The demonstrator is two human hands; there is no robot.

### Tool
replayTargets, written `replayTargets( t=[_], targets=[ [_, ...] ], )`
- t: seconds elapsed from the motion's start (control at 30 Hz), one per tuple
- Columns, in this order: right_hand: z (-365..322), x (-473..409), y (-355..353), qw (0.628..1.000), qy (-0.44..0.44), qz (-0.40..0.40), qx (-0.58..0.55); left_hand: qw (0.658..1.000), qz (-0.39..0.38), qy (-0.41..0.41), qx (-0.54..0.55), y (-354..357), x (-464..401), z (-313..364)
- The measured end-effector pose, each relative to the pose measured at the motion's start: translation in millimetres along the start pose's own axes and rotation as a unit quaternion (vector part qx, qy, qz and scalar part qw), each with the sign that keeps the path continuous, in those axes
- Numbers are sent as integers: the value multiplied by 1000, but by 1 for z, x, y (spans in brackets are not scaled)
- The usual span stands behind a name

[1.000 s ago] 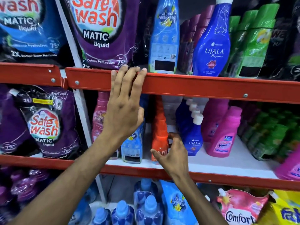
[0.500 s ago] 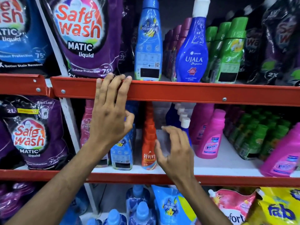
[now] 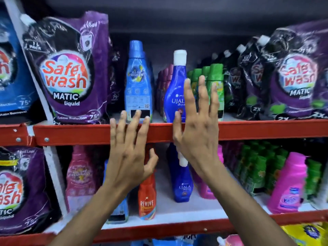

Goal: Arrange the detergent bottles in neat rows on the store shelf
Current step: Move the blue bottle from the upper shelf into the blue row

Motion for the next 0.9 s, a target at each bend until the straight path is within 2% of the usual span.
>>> replayTargets(
  t=[0.2, 0.3, 0.47, 0.73, 0.9],
  targets=[
    [2, -35, 11, 992, 59, -104, -39, 999, -27, 2, -32, 11, -10, 13],
    [0, -40, 13, 988, 72, -130, -51, 999, -29, 8, -42, 15, -9, 13],
    [1, -41, 13, 992, 70, -88, -63, 998, -20, 23, -53, 18, -7, 9],
    [12, -29, -39, 980, 86, 107, -147, 999, 2, 23, -48, 20, -8, 9],
    [23, 17, -63, 974, 79, 91, -194, 999, 8, 12, -41, 23, -8, 9]
  ],
)
Point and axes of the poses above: each hand's wrist, its own x-axis away from the middle knuckle, its own y-axis out of the palm, z = x × y, the point moved 3 cm from there along -x, towards the middle knuckle, and after that the axes turned 8 degrees about x, right-handed, at the moved point
